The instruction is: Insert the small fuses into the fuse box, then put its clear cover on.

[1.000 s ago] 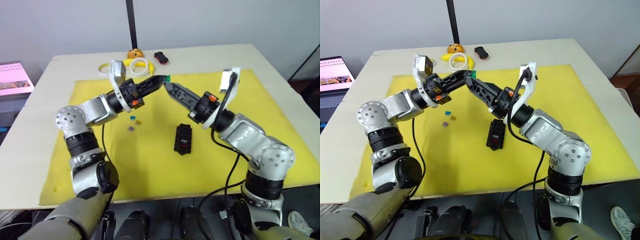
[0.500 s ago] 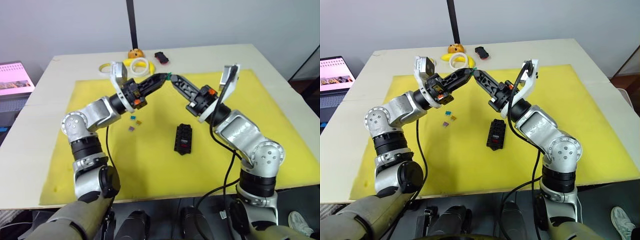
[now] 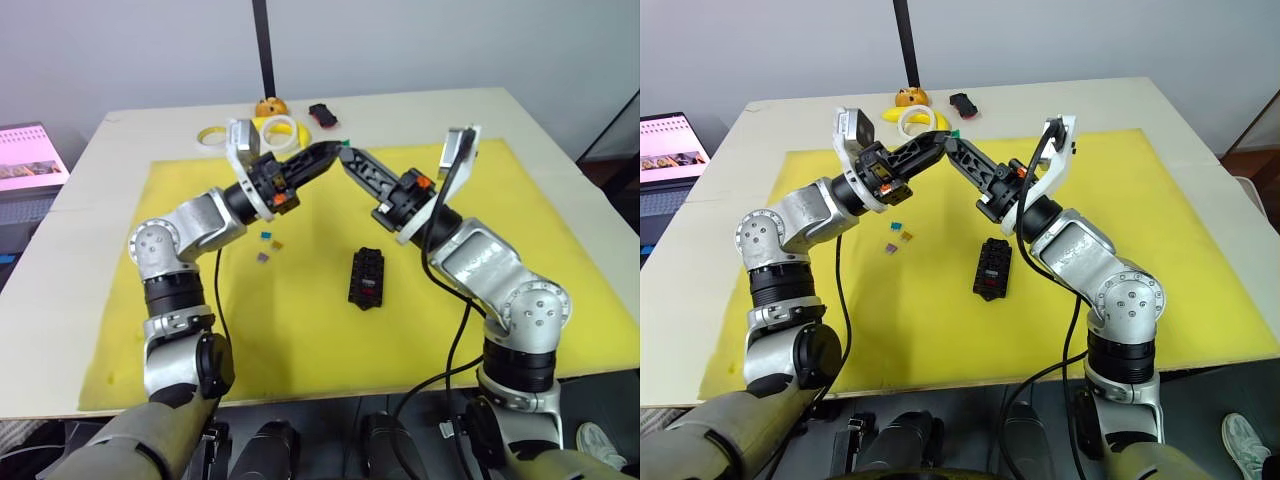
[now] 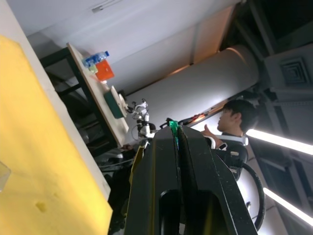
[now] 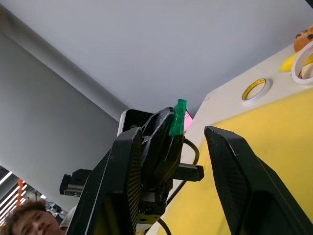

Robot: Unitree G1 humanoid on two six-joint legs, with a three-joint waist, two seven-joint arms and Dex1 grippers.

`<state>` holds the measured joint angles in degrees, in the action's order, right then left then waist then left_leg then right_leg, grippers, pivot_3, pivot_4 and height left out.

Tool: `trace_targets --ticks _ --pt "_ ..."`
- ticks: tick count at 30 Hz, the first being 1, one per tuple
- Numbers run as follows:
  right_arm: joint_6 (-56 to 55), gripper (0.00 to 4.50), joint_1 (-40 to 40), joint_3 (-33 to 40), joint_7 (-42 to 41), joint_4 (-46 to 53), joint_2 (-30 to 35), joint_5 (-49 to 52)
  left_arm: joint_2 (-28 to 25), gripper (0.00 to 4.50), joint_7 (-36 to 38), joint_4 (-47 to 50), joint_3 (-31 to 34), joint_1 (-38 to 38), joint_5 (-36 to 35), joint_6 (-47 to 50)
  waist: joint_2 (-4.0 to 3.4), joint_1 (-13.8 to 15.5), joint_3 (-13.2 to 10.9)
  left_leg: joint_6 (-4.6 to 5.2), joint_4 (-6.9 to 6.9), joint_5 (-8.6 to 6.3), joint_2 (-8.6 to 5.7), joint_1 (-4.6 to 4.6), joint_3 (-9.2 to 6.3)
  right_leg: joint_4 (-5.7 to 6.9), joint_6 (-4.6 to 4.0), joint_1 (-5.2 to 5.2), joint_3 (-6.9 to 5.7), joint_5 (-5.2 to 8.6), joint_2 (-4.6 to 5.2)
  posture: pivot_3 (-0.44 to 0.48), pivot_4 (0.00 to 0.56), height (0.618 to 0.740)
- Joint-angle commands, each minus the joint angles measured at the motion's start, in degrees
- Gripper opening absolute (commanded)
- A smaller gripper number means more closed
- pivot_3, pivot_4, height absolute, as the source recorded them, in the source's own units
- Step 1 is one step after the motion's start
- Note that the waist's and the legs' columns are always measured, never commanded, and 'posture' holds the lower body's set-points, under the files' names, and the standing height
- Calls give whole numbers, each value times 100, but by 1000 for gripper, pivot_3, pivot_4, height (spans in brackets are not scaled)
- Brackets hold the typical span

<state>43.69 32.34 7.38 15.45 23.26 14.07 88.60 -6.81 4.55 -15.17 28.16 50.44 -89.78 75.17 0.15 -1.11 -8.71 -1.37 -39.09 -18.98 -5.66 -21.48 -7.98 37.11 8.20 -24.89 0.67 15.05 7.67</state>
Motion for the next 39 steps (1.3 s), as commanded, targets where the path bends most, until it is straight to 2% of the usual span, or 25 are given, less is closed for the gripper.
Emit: trace_targets --ticks 1,2,4,5,6,12,15,17,18,19,20,22,25,28,30,32,36,39 --pt "-127 2148 161 22 -74 189 24 119 -75 0 -95 230 -141 1 -342 -166 0 4 0 0 0 0 0 0 0 0 0 0 0 0 0 0 150 740" --pt "-143 1614 171 16 -86 193 26 118 -83 0 -123 250 -184 -15 -385 -200 0 4 0 0 0 0 0 0 0 -1 0 0 0 0 0 0 150 740" --pt "-164 923 183 4 -113 203 23 109 -104 0 -179 263 -258 -34 -460 -260 0 4 0 0 0 0 0 0 0 -1 0 0 0 0 0 0 150 740" --pt "-173 319 185 -2 -121 210 22 107 -120 0 -200 266 -297 -44 -500 -293 0 4 0 0 0 0 0 0 0 -1 0 0 0 0 0 0 150 740" --pt "-178 66 184 -11 -127 217 25 104 -138 0 -216 273 -334 -55 -537 -329 0 3 0 0 0 0 0 0 0 -1 0 0 1 0 0 0 150 740" --pt "-222 66 156 -4 -109 261 59 157 -247 0 -296 278 -560 -103 -704 -475 0 6 0 0 0 0 0 0 0 -1 0 0 1 0 0 0 150 740" --pt "-216 0 138 27 -129 316 145 224 -448 1047 -216 272 -698 -168 -621 -421 0 -4 0 0 0 0 0 0 0 -1 0 0 1 0 0 0 150 740" --pt "-134 0 119 62 -198 388 336 300 -816 1960 139 368 -839 -249 -407 -231 0 -8 0 0 3 0 0 1 1 0 0 -2 2 0 -1 0 150 740" --pt "-34 0 95 107 -291 445 540 375 -1090 2599 418 443 -929 -291 -235 -100 0 -11 0 0 3 0 0 1 2 0 0 -2 2 0 -2 0 150 740" --pt "57 0 73 140 -380 487 739 445 -1326 2801 688 512 -1014 -324 -68 -11 -1 -16 0 0 4 0 0 0 2 0 0 -5 3 0 -3 0 150 740" --pt "211 0 61 178 -539 512 1044 510 -1615 3461 1065 601 -1143 -344 174 49 -1 -18 0 0 6 0 -1 -1 5 0 0 -8 3 0 -3 0 150 740" --pt "490 0 51 223 -878 518 1614 596 -2139 4348 1890 838 -1486 -383 752 1 -1 -3 -1 0 7 0 -2 -1 6 -1 0 -7 3 0 -4 0 150 740" --pt "1277 0 12 180 -2074 515 2985 181 -3322 4467 4288 1843 -3042 -748 2802 -1510 -5 26 -3 1 9 0 -26 0 6 -7 -1 -2 2 1 -1 0 150 740" --pt "1419 0 -51 -215 -3389 651 3976 -963 -3834 4467 5913 2104 -4091 -1012 4341 -3183 -5 49 -3 2 12 -1 -29 3 8 -25 -2 10 1 1 -1 0 150 740" --pt "1199 0 -72 -586 -4145 659 4389 -1839 -3861 4467 6533 1988 -4504 -1091 5100 -4094 -5 50 -3 2 11 -1 -26 4 10 -44 -2 20 -3 1 -4 0 150 740" --pt "769 0 -55 -1098 -4853 606 4706 -2881 -3670 4467 6805 1671 -4768 -1051 5730 -4831 -3 50 -4 4 10 -2 -22 2 9 -51 -1 23 -4 1 -4 0 150 740" --pt "-10 0 51 -1921 -5766 307 4813 -4475 -3073 4467 6809 995 -4996 -875 6592 -5753 -1 50 -5 10 6 -5 -22 -4 10 -56 0 23 -6 0 -1 0 150 740" --pt "-540 0 148 -2411 -6240 -62 4666 -5439 -2603 4467 6819 484 -5086 -800 7140 -6516 3 45 -7 13 -2 -7 -24 -10 9 -60 1 23 -7 0 2 0 150 740"
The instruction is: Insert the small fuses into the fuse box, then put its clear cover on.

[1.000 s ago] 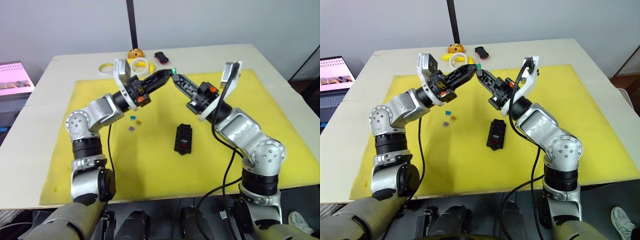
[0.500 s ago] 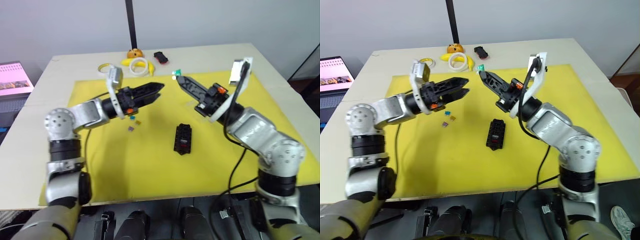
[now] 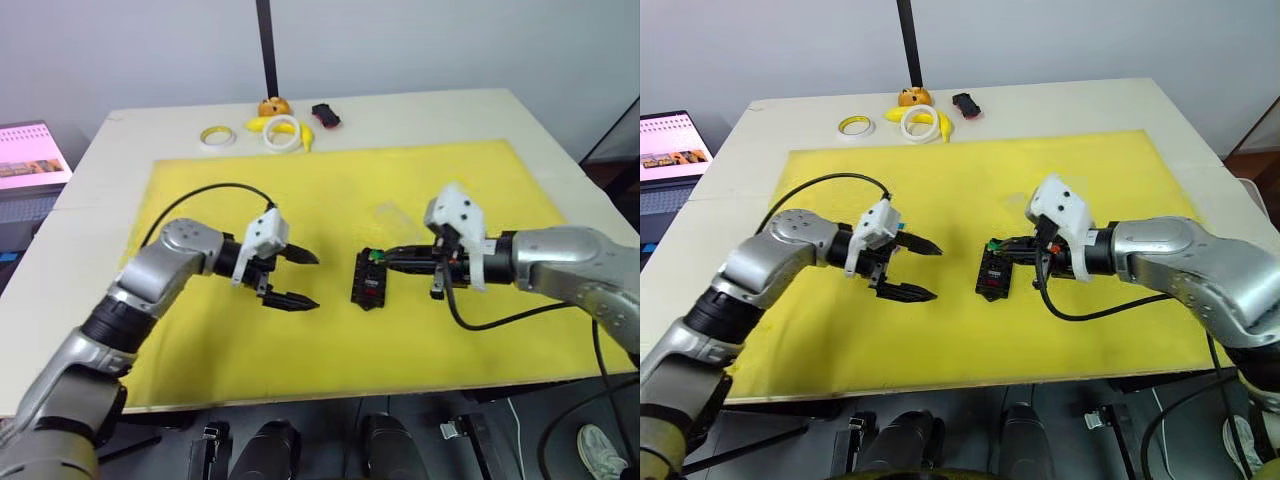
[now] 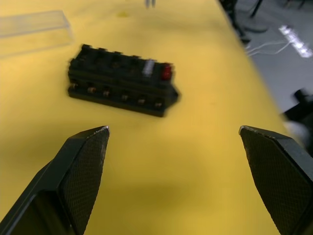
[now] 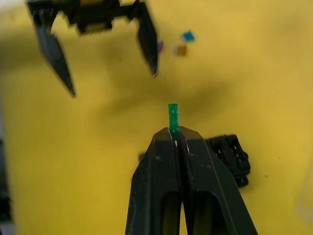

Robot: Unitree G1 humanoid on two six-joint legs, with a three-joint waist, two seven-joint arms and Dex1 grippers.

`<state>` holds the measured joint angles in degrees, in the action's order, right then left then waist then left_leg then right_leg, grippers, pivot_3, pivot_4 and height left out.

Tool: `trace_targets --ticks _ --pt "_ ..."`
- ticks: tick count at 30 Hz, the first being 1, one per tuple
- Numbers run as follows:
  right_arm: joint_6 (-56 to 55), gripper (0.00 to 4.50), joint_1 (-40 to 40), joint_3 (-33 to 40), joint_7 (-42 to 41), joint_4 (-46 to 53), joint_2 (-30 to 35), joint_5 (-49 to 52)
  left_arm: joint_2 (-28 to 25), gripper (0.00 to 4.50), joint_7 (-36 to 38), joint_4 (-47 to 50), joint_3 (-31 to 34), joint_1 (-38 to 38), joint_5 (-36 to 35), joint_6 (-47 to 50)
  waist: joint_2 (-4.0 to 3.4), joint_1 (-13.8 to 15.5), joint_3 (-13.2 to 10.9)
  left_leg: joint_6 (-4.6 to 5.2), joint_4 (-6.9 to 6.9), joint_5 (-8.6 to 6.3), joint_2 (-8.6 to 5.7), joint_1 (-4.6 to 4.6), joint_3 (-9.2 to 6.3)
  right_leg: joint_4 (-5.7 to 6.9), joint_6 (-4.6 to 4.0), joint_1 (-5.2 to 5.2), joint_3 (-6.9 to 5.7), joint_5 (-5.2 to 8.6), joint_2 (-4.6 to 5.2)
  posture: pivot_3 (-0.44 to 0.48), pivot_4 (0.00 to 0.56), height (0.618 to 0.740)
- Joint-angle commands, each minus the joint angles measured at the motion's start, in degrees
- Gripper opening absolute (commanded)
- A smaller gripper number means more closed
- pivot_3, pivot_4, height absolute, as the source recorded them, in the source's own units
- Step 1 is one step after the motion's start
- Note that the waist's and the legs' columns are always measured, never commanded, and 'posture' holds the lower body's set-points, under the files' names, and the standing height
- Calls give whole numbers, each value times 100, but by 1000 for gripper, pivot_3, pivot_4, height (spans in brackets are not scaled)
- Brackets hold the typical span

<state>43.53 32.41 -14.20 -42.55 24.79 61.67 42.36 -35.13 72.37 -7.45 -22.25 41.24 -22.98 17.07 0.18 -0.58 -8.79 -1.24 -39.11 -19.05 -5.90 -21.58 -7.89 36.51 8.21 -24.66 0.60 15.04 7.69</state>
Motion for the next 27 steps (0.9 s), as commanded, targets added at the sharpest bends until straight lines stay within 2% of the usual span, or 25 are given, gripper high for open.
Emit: trace_targets --ticks 1,9,27 --pt "-633 0 160 -301 -538 -326 -165 -996 344 4467 35 -404 -36 126 556 -814 0 -7 0 3 1 -2 0 2 2 -3 1 0 0 0 1 0 150 740" --pt "-860 0 313 -313 -1172 -646 -508 -1745 834 4467 68 -736 154 217 815 -903 0 -10 0 3 2 -2 12 0 0 -7 5 -2 -3 -3 1 0 150 740" --pt "-734 0 308 -276 -1618 -755 -911 -2487 1051 4467 187 -624 236 178 978 -836 0 -5 0 3 -1 -2 21 0 -1 -10 14 1 -3 -8 0 0 150 740"
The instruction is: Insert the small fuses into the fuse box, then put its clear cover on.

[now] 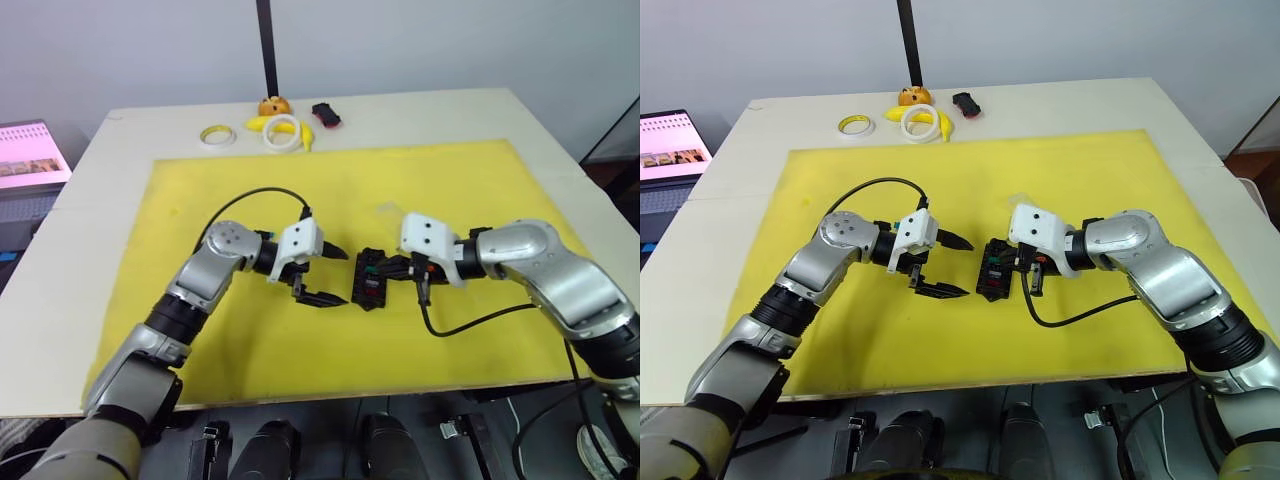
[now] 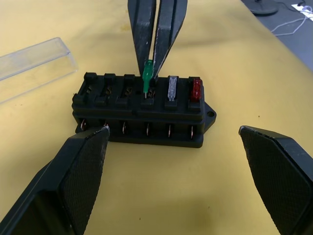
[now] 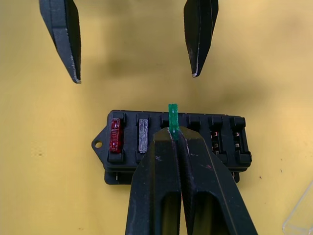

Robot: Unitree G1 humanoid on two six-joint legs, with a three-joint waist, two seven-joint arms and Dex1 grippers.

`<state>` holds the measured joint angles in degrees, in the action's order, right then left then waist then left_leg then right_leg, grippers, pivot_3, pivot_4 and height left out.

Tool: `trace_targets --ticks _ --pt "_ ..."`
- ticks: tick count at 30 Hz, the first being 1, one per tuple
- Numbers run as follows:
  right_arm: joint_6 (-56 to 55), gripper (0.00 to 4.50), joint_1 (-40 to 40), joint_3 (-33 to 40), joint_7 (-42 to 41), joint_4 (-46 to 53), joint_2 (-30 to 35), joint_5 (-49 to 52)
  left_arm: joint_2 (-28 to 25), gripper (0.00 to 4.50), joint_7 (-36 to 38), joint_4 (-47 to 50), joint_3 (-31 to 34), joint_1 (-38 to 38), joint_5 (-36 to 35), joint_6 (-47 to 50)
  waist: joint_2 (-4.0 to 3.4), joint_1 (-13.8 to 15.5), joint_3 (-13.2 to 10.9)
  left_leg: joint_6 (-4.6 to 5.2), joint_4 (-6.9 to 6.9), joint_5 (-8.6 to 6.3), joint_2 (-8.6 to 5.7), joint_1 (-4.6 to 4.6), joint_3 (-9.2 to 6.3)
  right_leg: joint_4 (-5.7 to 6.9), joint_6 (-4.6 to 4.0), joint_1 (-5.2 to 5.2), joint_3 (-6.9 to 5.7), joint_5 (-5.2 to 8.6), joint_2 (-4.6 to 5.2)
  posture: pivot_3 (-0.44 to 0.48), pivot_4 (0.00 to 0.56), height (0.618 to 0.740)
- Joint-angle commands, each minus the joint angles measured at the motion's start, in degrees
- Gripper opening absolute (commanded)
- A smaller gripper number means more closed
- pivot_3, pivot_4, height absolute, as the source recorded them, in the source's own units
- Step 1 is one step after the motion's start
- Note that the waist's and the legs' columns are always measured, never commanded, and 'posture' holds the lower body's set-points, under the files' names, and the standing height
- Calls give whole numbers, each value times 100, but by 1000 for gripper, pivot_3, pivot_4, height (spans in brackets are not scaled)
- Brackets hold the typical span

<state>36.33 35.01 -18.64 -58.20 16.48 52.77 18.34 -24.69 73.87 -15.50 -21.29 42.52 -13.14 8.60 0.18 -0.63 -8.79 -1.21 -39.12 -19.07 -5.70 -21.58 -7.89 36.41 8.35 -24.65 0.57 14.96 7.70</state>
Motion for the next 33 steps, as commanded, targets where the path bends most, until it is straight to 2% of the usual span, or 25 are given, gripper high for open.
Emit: trace_targets --ticks 1,33 --pt "-18 0 40 153 -63 68 -25 -129 15 4467 38 181 139 50 -3 13 0 0 0 0 0 0 0 0 0 0 0 0 0 0 0 0 150 740" --pt "26 0 59 38 -403 44 -198 -692 132 4467 -39 183 153 71 28 14 0 -2 0 0 -1 0 0 1 0 0 0 0 0 0 0 0 150 740"
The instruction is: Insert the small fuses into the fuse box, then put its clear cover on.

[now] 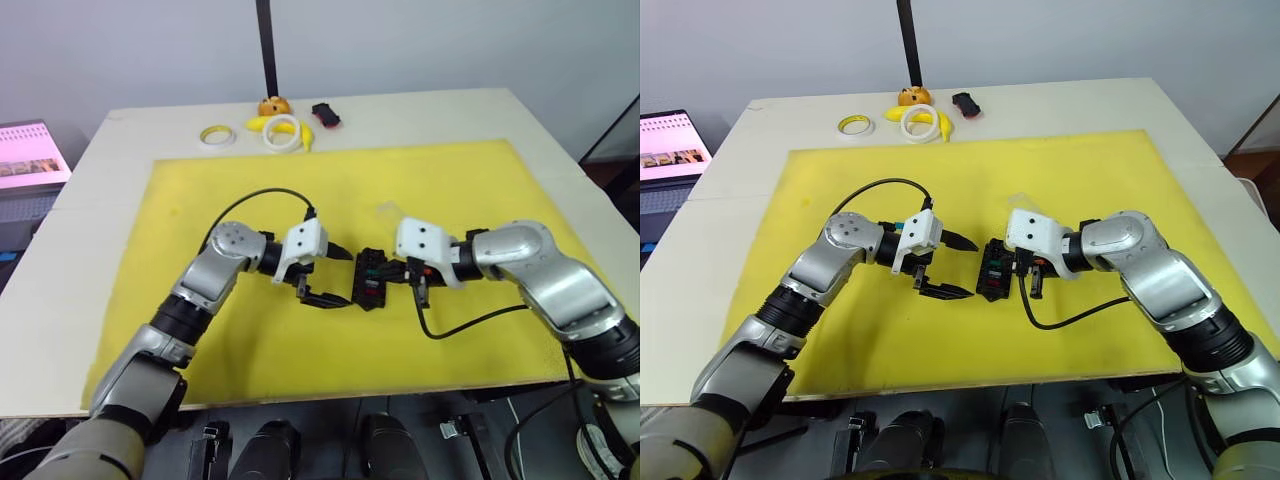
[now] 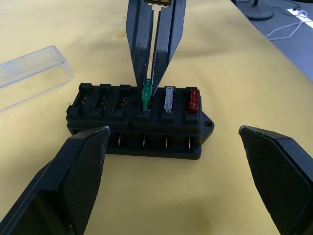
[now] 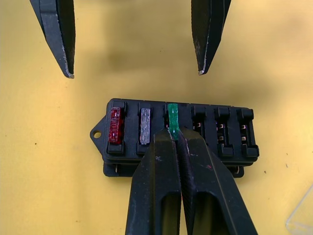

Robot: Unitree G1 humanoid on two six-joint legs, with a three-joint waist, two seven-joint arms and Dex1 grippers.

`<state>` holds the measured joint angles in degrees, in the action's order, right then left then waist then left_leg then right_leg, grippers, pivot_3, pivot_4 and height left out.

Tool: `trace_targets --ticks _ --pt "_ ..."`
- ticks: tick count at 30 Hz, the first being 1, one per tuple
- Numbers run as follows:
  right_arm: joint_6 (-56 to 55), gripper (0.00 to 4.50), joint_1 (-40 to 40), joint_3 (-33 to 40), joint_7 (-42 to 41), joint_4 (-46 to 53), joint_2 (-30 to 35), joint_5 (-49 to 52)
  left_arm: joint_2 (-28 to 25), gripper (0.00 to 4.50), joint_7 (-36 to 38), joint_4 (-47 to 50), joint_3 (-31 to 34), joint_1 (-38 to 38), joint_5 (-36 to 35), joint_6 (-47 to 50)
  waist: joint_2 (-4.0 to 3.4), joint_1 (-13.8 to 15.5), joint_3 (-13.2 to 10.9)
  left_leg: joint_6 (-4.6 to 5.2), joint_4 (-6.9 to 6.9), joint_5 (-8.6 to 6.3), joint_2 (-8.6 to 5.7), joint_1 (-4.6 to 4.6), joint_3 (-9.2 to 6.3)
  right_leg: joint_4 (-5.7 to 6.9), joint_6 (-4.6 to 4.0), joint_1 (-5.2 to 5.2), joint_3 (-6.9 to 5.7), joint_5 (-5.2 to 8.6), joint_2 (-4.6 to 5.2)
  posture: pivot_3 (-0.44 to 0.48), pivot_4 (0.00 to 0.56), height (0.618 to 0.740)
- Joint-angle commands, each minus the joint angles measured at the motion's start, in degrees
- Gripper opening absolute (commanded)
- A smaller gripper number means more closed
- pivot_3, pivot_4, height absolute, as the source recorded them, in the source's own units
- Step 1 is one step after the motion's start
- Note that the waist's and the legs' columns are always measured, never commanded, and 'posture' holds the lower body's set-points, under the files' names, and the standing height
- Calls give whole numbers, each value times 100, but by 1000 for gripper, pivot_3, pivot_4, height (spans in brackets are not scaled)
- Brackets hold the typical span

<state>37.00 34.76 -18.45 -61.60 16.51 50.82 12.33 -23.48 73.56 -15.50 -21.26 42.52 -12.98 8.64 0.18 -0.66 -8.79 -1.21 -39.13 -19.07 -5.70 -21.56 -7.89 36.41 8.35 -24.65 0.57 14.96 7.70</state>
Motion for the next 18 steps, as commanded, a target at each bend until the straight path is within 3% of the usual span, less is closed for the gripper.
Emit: trace_targets --ticks 1,5,8,18 --pt "-40 0 89 20 -75 39 -7 -107 12 4467 -13 187 149 69 13 9 0 1 0 0 0 0 0 0 0 0 0 0 0 0 0 0 150 740" --pt "51 0 154 97 -142 159 -25 -52 6 4467 -35 226 148 53 14 26 0 1 0 0 0 0 0 0 0 0 0 0 0 0 0 0 150 740" --pt "206 869 223 217 -165 312 -41 61 1 4500 -48 240 154 59 8 45 0 1 0 0 0 0 0 0 0 0 0 0 0 0 0 0 150 740" --pt "650 869 275 725 -181 567 -7 528 28 4500 -47 194 164 109 14 42 0 5 0 0 -1 0 0 -1 -1 0 0 1 0 0 1 0 150 740"
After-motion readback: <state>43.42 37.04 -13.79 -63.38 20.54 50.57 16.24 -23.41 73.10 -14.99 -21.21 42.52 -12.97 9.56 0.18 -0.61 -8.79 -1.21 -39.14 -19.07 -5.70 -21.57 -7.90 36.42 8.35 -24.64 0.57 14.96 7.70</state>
